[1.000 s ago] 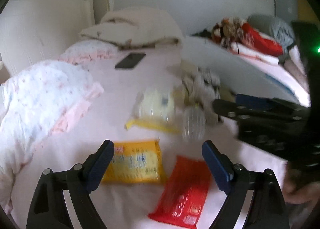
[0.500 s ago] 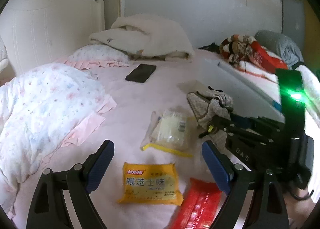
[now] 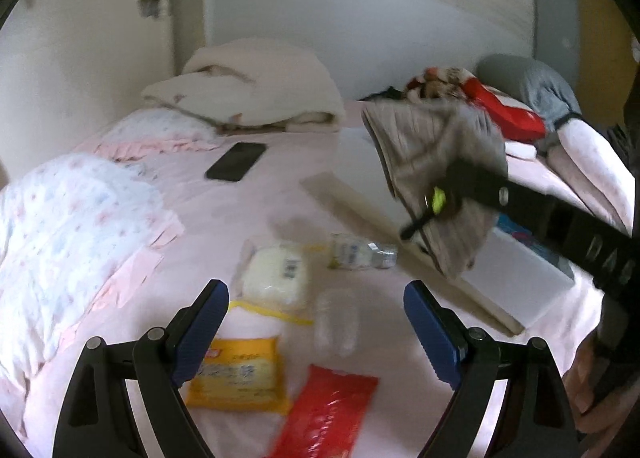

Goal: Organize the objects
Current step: 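Grasp the plaid cloth with the right gripper and lift it, then carry the plaid cloth over the white box and open the right gripper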

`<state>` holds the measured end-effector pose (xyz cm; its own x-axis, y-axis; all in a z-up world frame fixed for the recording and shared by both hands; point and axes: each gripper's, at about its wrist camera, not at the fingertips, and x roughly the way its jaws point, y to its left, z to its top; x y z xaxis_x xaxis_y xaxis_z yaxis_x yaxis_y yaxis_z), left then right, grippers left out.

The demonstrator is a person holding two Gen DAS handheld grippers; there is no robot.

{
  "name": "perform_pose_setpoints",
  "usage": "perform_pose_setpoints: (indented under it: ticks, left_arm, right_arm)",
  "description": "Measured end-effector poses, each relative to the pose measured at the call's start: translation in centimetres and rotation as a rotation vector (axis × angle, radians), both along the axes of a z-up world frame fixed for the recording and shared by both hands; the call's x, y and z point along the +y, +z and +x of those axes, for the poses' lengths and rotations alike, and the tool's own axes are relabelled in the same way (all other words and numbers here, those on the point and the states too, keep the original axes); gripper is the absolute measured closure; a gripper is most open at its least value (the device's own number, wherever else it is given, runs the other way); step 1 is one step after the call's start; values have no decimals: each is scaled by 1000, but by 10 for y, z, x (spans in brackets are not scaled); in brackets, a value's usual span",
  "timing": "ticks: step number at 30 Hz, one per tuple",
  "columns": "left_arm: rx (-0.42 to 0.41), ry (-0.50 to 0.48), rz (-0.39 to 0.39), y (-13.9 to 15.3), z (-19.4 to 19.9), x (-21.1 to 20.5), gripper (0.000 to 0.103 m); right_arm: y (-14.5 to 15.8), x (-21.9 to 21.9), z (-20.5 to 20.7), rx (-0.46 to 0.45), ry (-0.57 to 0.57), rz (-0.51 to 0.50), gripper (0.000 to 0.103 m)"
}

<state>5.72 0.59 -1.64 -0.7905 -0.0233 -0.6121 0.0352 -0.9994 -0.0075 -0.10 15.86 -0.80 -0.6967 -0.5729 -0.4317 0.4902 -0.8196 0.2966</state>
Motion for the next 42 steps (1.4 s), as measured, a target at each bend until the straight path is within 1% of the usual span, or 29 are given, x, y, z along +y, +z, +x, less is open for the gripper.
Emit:
perform_pose_setpoints:
  ticks: [2,3,5,6,8,9,11,14,17,19,21,24,26,28,29,32,34,36,38,39,40,42]
  left_arm:
    - [15,-26,-25,9,-3,13,15]
    - [18,-38,-23,13,-5,17,15]
    - [21,-73,2,23,-12,27,21]
    - [23,-87,11,26,-14,30,23]
    - [23,-121,8,30,-22,40,25]
    - [21,-131,-3,31,-26,45,26]
    - [19,-148,-28,33,-34,55,33]
    - [12,-159,-40,36,-42,65,35]
    - [5,-159,-39,37,-45,67,35]
    - [3,-132,-42,36,-45,65,35]
    - [-19,-105,-2,35,-50,58,35]
    - [-63,-62,83,29,-61,44,35]
    - [-88,-39,146,25,-67,36,35]
    - [-105,-44,189,21,-72,33,35]
    - [-109,-47,196,20,-74,34,35]
    - [-111,-36,187,16,-78,37,35]
    - [-119,-38,173,13,-83,42,35]
    - [-130,-40,138,9,-86,48,35]
    - [-140,-37,107,6,-88,54,35]
    - [-144,-35,102,4,-88,56,35]
    - [-147,-34,105,3,-88,57,35]
    - [-153,-28,111,0,-88,60,35]
  right_arm:
    - [10,9,0,35,-17,-21,79]
    - [14,11,-1,51,-21,-28,79]
    - [22,20,-2,73,-29,-51,79]
    - [27,26,-3,81,-39,-74,79]
    - [31,38,-5,101,-67,-112,79]
    - [32,42,-8,106,-82,-115,79]
    - [34,47,-12,112,-114,-95,79]
    - [35,55,-19,136,-161,-53,79]
    - [32,67,-28,125,-187,-52,79]
    - [27,81,-39,94,-199,-108,79]
    - [20,94,-50,36,-199,-196,79]
    - [11,105,-63,-30,-174,-293,79]
    - [9,107,-69,-46,-158,-302,79]
    - [9,106,-73,-32,-169,-275,79]
    - [9,107,-77,-26,-177,-266,79]
    - [5,108,-89,-56,-160,-299,79]
    - [-2,102,-97,-76,-130,-276,79]
    - [-10,85,-105,-109,-113,-162,79]
    - [-21,68,-109,-170,-109,-14,79]
    - [-25,65,-111,-204,-104,21,79]
    - [-29,63,-112,-241,-97,40,78]
    - [-36,65,-114,-324,-97,42,78]
